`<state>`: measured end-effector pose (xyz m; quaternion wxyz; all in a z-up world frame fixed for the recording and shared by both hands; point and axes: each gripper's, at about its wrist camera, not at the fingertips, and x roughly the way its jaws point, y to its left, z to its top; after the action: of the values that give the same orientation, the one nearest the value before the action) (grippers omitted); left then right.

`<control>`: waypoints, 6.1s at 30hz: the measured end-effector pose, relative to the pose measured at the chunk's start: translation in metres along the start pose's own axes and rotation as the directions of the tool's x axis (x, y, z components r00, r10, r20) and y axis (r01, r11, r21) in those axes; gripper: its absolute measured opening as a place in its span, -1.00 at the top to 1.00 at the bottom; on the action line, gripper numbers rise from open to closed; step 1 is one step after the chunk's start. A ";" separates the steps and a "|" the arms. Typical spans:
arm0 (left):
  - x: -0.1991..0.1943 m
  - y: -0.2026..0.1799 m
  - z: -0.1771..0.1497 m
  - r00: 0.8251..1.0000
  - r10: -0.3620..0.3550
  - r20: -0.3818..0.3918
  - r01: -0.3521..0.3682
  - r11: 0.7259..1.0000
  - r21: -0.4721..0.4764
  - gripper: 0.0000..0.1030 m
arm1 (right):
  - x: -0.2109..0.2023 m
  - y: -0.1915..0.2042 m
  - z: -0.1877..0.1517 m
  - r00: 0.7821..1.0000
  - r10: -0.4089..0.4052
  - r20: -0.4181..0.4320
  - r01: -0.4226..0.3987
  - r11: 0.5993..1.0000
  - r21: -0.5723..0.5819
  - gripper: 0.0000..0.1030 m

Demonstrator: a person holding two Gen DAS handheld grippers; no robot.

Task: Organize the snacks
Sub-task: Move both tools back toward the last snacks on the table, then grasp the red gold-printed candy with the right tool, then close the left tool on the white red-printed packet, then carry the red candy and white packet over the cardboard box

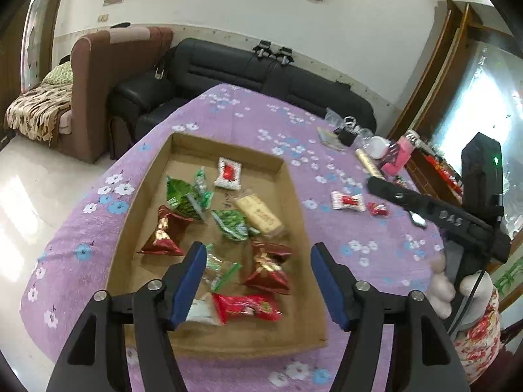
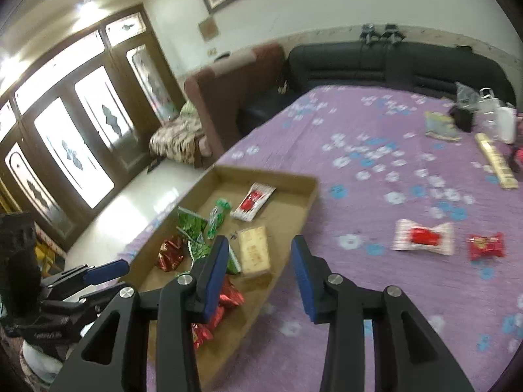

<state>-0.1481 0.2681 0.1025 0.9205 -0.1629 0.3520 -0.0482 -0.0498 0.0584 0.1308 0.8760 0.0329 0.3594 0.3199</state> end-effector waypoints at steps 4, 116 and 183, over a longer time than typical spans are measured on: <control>-0.029 -0.023 0.001 0.997 -0.050 0.061 0.049 0.999 0.014 -0.47 | -0.066 -0.032 0.002 0.993 -0.070 0.100 0.068 0.997 0.027 0.12; 0.280 -0.229 0.027 0.913 0.006 -0.408 0.262 0.759 0.597 0.23 | -0.007 -0.235 -0.065 0.989 -0.067 -0.129 0.123 0.861 0.494 0.64; 0.037 0.051 -0.015 0.998 0.055 -0.023 -0.057 0.993 -0.108 0.49 | 0.048 0.025 -0.031 0.977 0.096 -0.191 -0.086 0.994 0.062 0.63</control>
<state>-0.1315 0.3042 0.0516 0.9077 -0.2021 0.3677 -0.0049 -0.0580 0.1011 0.0862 0.8202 0.0416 0.4494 0.3517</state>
